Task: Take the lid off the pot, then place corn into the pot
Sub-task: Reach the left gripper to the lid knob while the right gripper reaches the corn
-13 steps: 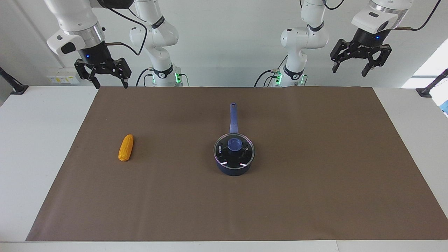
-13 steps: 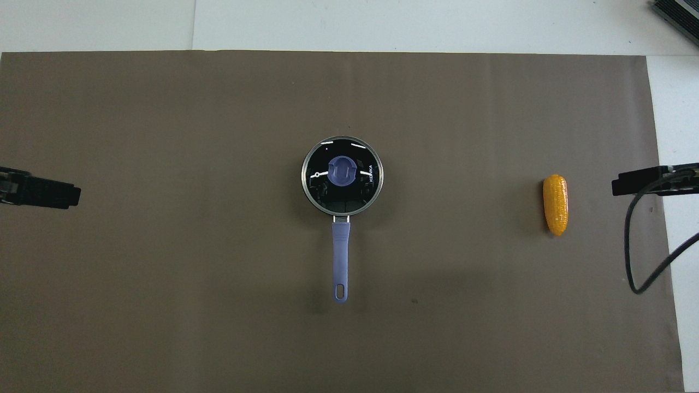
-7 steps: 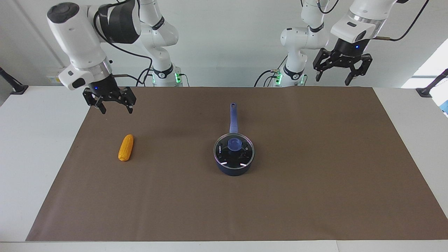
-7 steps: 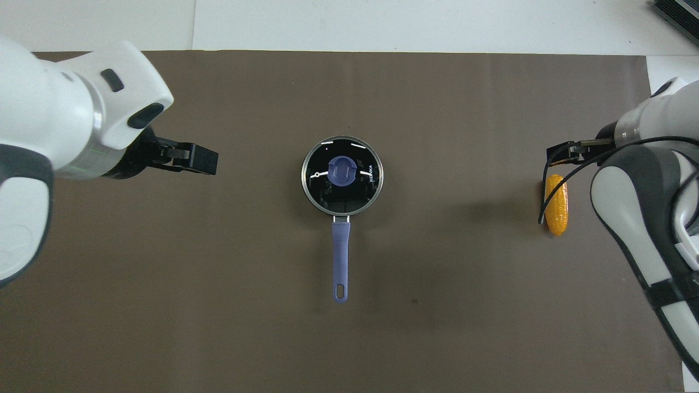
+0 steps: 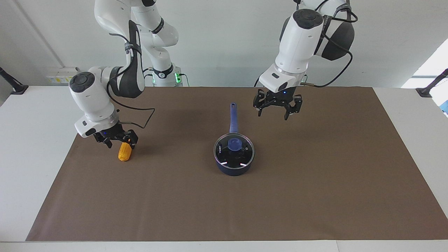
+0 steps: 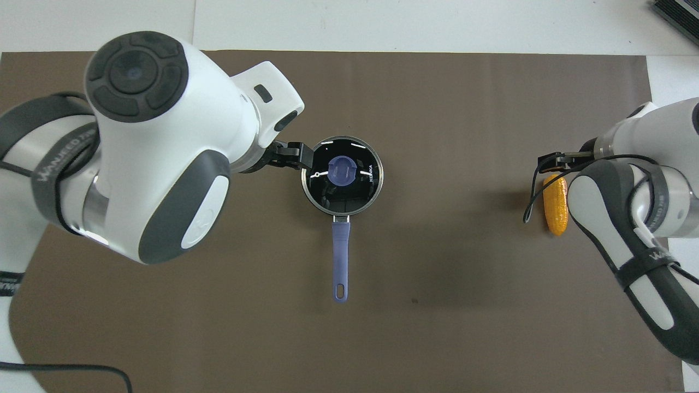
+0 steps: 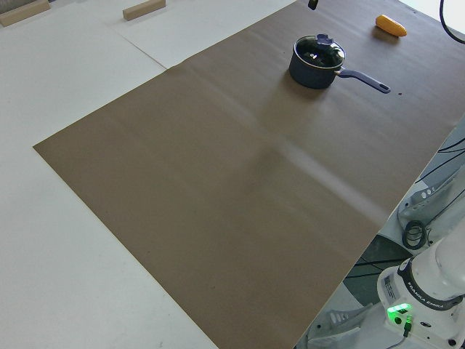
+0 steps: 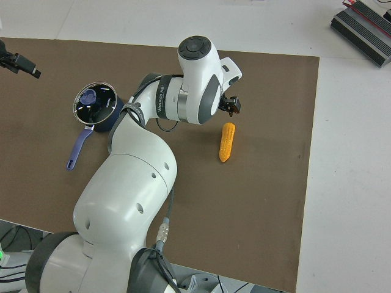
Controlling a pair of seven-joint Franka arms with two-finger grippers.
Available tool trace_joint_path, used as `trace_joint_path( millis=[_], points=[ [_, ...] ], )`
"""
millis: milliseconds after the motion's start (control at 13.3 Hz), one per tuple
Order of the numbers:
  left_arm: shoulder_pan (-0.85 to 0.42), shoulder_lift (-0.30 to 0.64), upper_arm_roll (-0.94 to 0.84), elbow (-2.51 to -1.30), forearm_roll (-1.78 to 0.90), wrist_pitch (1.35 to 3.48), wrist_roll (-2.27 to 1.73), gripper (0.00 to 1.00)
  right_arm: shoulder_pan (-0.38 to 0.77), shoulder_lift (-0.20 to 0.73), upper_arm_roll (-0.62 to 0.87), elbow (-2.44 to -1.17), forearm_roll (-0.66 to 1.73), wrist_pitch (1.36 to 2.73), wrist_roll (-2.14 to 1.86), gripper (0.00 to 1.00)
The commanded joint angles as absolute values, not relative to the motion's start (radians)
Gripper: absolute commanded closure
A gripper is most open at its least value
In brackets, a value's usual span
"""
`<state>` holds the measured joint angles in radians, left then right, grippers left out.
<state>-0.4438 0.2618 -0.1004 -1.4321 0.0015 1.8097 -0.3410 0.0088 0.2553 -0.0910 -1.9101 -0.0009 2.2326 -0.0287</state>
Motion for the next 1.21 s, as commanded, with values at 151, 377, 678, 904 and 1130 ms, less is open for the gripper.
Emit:
trace_joint_path(
  millis=[151,377,678,904,1130],
  points=[
    [-0.534,0.385,-0.086,-1.427,0.075,1.963,-0.489,0.00,-0.011,0.316,-0.087,-2.000,0.021,2.342,-0.069,0.00],
    [-0.561,0.439,-0.086,-1.427,0.083,2.032,-0.527,0.00,-0.032,0.310,-0.089,-2.014,0.020,2.345,-0.090,0.00],
    [-0.574,0.460,-0.086,-1.469,0.087,2.143,-0.540,0.00,-0.034,0.293,-0.087,-2.037,0.020,2.304,-0.113,0.00],
    [-0.578,0.454,-0.087,-1.523,0.106,2.149,-0.532,0.00,-0.049,0.291,-0.087,-2.036,0.018,2.278,-0.296,0.00],
    [-0.575,0.454,-0.090,-1.543,0.104,2.189,-0.502,0.00,-0.048,0.290,-0.089,-2.033,0.017,2.254,-0.311,1.00]
  ],
)
